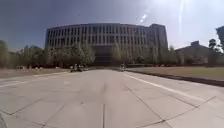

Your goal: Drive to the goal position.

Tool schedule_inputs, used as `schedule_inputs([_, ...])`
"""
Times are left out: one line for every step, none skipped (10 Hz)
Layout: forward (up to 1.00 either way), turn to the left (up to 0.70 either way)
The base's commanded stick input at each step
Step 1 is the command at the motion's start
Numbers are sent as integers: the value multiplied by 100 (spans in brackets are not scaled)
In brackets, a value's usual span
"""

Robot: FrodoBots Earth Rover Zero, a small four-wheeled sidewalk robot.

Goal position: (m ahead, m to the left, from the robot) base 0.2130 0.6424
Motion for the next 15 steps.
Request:
schedule_inputs([70, 1])
schedule_inputs([70, 1])
schedule_inputs([70, 1])
schedule_inputs([70, 1])
schedule_inputs([70, 1])
schedule_inputs([70, 1])
schedule_inputs([70, 1])
schedule_inputs([70, 1])
schedule_inputs([70, 1])
schedule_inputs([70, 1])
schedule_inputs([70, 1])
schedule_inputs([70, 1])
schedule_inputs([70, 1])
schedule_inputs([70, 1])
schedule_inputs([70, 1])
